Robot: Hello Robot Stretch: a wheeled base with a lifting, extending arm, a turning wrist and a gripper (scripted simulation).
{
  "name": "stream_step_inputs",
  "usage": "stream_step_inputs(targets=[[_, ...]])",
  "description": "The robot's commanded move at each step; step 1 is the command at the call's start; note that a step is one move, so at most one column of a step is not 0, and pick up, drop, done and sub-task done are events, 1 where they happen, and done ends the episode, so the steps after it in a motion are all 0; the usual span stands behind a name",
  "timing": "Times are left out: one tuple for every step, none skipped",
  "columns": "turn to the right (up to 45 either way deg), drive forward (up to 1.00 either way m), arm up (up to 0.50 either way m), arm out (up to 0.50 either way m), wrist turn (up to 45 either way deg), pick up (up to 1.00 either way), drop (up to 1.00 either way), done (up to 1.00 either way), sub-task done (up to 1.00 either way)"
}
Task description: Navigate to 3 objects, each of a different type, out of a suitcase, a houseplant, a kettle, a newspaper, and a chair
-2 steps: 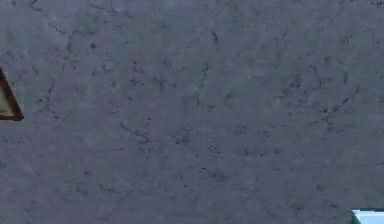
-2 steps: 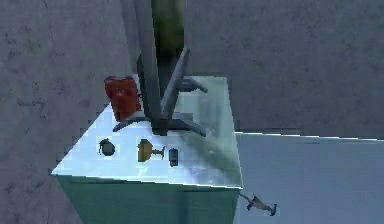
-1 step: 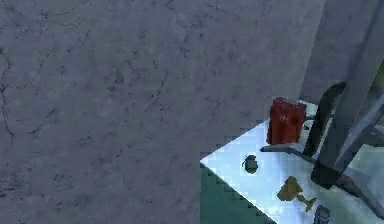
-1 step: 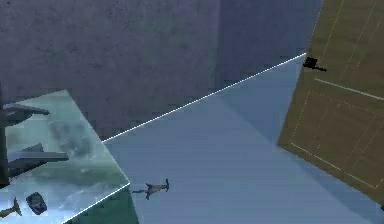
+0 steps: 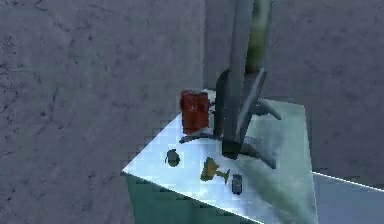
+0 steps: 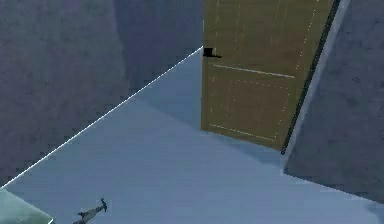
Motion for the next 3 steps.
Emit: stream_step_inputs(targets=[[0.0, 0.0, 0.0, 0.0, 0.0, 0.0, 0.0, 0.0, 1.0], [45.0, 0.0, 0.0, 0.0, 0.0, 0.0, 0.0, 0.0, 0.0], [45.0, 0.0, 0.0, 0.0, 0.0, 0.0, 0.0, 0.0, 0.0]])
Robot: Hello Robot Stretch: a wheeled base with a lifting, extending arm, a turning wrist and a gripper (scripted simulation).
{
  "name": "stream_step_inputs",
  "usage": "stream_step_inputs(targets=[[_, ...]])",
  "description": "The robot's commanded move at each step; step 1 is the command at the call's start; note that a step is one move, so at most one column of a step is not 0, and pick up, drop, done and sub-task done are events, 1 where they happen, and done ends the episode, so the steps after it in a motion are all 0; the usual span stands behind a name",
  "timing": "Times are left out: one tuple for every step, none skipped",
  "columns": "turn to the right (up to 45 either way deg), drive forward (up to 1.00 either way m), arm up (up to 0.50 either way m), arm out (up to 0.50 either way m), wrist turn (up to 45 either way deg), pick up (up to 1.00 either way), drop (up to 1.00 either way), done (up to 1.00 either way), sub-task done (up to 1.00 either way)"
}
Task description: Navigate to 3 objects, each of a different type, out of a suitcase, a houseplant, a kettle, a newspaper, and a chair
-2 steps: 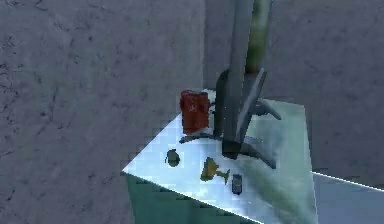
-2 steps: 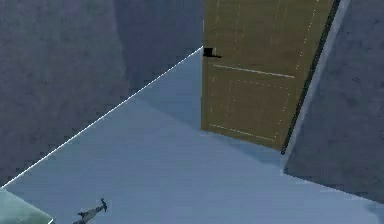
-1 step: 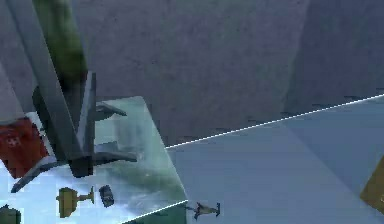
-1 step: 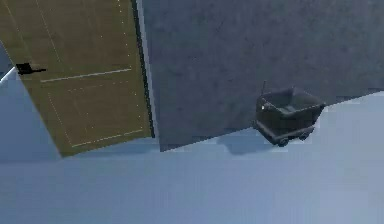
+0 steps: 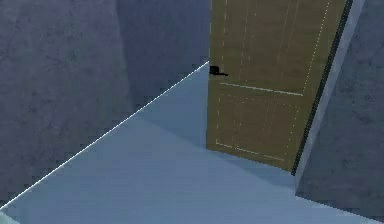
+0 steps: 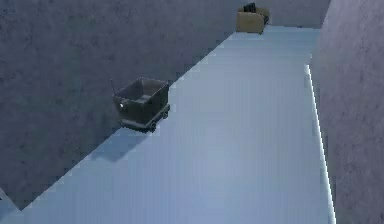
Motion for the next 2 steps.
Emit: stream_step_inputs(targets=[[12.0, 0.0, 0.0, 0.0, 0.0, 0.0, 0.0, 0.0, 0.0], [0.0, 0.75, 0.0, 0.0, 0.0, 0.0, 0.0, 0.0, 0.0]])
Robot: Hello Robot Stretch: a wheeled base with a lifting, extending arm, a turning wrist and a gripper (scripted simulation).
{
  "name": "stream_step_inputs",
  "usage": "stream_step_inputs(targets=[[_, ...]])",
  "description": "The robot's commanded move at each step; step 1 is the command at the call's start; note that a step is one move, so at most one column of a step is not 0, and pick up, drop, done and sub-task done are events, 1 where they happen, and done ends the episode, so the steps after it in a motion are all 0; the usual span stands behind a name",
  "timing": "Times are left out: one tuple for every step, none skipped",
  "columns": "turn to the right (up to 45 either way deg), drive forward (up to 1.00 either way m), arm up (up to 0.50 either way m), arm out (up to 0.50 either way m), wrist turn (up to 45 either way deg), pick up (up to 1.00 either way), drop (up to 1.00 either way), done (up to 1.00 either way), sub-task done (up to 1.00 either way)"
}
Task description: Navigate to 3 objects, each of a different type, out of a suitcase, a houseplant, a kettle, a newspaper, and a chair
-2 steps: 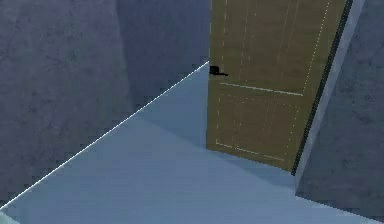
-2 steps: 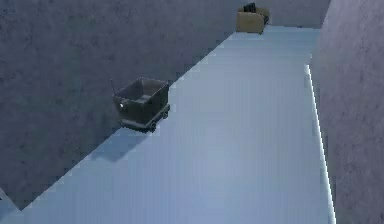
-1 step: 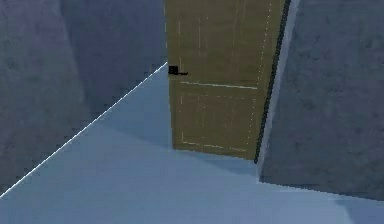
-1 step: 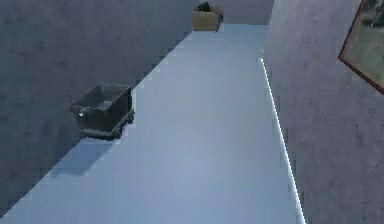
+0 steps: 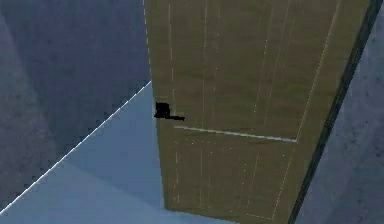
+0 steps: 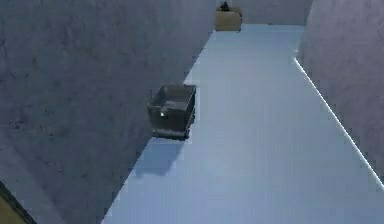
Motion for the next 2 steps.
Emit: stream_step_inputs(targets=[[-42.0, 0.0, 0.0, 0.0, 0.0, 0.0, 0.0, 0.0, 0.0], [-3.0, 0.0, 0.0, 0.0, 0.0, 0.0, 0.0, 0.0, 0.0]])
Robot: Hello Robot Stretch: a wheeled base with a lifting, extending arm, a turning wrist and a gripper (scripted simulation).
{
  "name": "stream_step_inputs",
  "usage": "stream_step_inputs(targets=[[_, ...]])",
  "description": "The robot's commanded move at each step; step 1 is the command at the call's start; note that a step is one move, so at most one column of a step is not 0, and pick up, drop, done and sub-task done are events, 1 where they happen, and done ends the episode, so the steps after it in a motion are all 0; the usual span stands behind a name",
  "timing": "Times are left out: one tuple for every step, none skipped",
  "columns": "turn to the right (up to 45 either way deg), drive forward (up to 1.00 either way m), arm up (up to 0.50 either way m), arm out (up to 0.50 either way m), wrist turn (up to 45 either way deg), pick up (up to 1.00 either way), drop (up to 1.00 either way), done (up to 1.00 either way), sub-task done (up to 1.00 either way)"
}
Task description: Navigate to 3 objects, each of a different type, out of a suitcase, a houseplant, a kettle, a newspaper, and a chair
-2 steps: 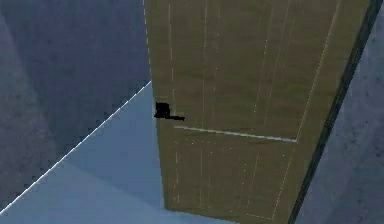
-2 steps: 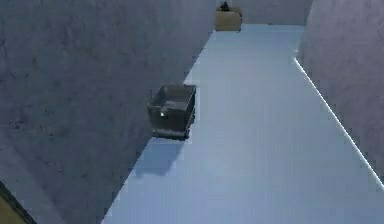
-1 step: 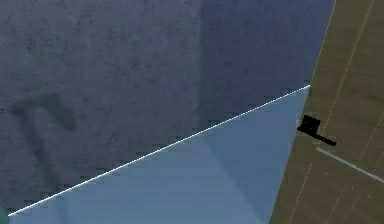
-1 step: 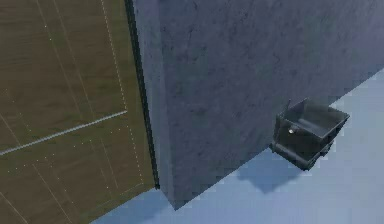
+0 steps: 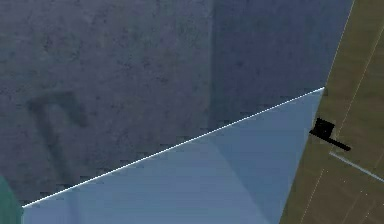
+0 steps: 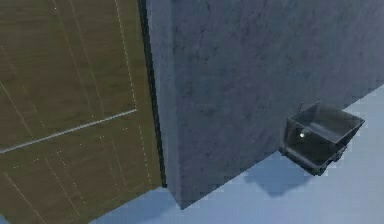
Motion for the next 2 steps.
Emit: stream_step_inputs(targets=[[0.0, 0.75, 0.0, 0.0, 0.0, 0.0, 0.0, 0.0, 0.0], [9.0, 0.0, 0.0, 0.0, 0.0, 0.0, 0.0, 0.0, 0.0]])
